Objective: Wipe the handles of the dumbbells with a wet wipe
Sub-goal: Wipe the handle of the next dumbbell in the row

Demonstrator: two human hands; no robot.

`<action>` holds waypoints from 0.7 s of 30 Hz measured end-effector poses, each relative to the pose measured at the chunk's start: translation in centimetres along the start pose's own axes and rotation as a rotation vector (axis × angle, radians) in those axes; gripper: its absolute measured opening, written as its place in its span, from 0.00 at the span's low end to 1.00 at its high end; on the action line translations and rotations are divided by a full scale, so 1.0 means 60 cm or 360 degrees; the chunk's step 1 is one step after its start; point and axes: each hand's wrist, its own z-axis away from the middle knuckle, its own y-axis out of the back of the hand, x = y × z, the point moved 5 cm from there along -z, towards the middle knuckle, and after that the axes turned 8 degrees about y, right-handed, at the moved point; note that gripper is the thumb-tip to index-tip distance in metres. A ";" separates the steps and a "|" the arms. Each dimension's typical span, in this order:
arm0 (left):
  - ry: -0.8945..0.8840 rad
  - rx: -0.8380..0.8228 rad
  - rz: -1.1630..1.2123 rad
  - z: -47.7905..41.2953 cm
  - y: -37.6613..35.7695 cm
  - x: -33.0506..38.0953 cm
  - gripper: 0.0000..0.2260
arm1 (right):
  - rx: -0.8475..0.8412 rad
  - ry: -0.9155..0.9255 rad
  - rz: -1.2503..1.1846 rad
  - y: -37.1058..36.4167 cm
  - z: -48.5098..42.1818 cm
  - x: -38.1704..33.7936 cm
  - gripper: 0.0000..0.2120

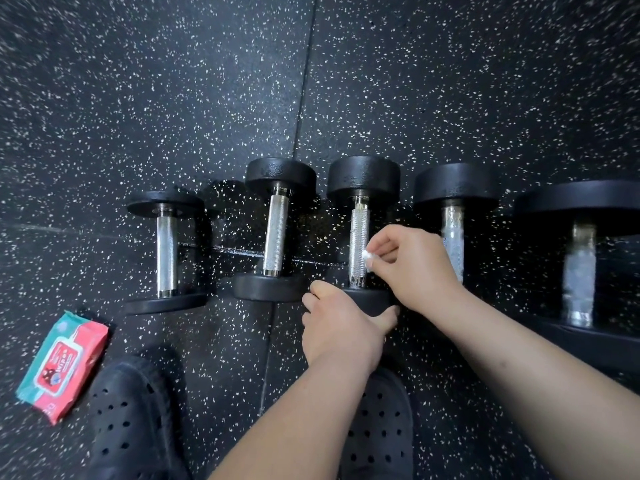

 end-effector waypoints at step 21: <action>-0.0004 -0.0005 -0.0006 0.002 0.003 0.002 0.45 | -0.0024 -0.0235 -0.0091 -0.011 -0.004 0.020 0.09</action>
